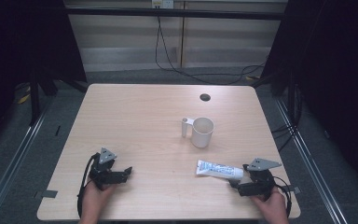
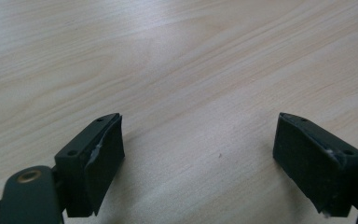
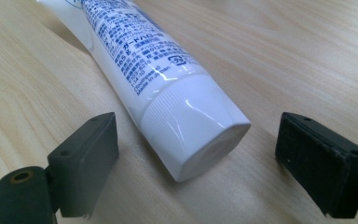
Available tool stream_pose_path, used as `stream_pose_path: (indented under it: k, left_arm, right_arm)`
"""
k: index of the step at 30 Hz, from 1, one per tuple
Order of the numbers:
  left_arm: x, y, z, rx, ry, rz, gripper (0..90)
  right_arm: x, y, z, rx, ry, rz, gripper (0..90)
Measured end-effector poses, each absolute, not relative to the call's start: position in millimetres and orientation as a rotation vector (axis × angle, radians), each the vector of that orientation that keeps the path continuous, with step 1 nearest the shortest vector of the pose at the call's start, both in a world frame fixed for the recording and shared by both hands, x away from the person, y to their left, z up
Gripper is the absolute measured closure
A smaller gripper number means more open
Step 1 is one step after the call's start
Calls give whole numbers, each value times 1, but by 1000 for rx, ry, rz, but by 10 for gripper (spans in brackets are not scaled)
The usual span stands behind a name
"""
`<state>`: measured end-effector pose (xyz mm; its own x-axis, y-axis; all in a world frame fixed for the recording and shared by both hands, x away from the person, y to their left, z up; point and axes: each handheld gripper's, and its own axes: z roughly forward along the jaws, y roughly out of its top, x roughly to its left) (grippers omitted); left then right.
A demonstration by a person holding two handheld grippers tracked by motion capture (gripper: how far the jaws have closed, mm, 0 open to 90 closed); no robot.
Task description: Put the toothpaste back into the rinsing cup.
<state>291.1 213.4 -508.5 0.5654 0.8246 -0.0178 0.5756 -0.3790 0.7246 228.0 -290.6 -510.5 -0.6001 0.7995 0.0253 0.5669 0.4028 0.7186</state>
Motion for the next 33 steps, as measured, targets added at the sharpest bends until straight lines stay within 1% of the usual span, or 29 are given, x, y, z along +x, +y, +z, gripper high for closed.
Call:
stream_pose_path:
  k: [10, 12, 13, 15, 17, 18, 21, 22, 33]
  left_arm:
    - [291, 213, -509, 2098, 1116, 458, 159]
    - [291, 214, -508, 2105, 1112, 461, 159]
    - [291, 213, -509, 2096, 1116, 457, 159]
    - [291, 214, -508, 2105, 1111, 460, 159]
    - [291, 214, -508, 2105, 1111, 460, 159]
    - [291, 213, -509, 2098, 1116, 458, 159]
    - [291, 213, -509, 2098, 1116, 458, 159]
    - [291, 213, -509, 2098, 1115, 457, 159]
    - [291, 214, -508, 2105, 1111, 459, 159]
  right_arm:
    - [229, -291, -508, 1184, 2377, 982, 131]
    - [230, -291, -506, 1184, 2393, 966, 139]
    - [233, -289, -501, 1177, 2444, 915, 188]
    - [235, -288, -495, 1151, 2478, 903, 206]
    - [236, -287, -493, 1130, 2483, 893, 193]
    - [238, -286, -489, 1122, 2492, 887, 184]
    - [243, -280, -478, 1088, 2532, 870, 195]
    - [247, -274, -474, 1043, 2571, 832, 213]
    - [261, -251, -461, 910, 2695, 763, 251]
